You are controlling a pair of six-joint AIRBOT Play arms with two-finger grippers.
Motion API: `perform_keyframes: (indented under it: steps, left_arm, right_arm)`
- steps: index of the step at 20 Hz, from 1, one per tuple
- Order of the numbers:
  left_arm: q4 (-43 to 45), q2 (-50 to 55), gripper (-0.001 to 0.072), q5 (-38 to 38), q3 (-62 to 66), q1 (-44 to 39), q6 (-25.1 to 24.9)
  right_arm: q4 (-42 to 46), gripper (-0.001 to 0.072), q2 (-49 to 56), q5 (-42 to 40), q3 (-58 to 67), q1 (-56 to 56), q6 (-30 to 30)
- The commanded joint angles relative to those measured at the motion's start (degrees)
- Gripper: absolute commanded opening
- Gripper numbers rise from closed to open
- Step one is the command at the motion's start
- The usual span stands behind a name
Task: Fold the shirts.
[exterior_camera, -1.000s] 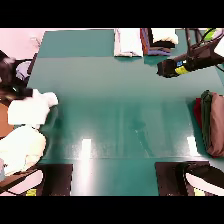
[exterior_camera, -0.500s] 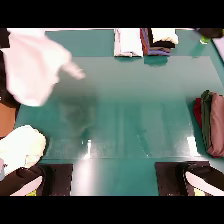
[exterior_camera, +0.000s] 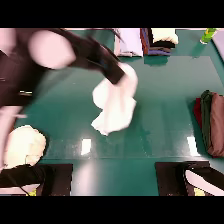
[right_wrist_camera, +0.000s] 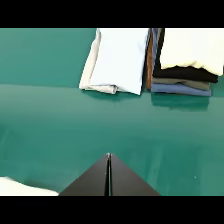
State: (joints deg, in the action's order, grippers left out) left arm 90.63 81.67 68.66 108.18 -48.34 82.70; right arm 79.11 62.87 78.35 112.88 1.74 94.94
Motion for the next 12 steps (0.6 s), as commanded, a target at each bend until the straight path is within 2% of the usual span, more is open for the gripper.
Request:
perform_keyframes:
  steps: [1,4,7,10,12]
  left_arm:
    - [-4.0,7.9,0.0483,-1.7,0.2,-3.8,-3.0]
    - [0.9,7.7,0.0495,2.6,0.9,2.2,0.0]
    - [-0.2,8.0,0.0495,8.9,-0.6,13.6,4.1]
    - [-9.1,8.0,0.0496,6.8,-8.5,21.7,5.5]
    - [-15.9,8.2,0.0496,2.4,-15.6,22.9,5.3]
  right_arm:
    - [0.0,0.0021,1.2,1.4,0.3,0.7,0.0]
    - [0.0,0.0021,3.0,2.0,0.3,2.3,0.0]
    - [0.1,0.0021,4.5,2.5,0.3,3.9,0.0]
    - [0.0,0.0021,6.1,2.5,0.3,4.4,0.0]
    - [0.0,0.0021,7.1,3.0,0.3,4.4,0.0]
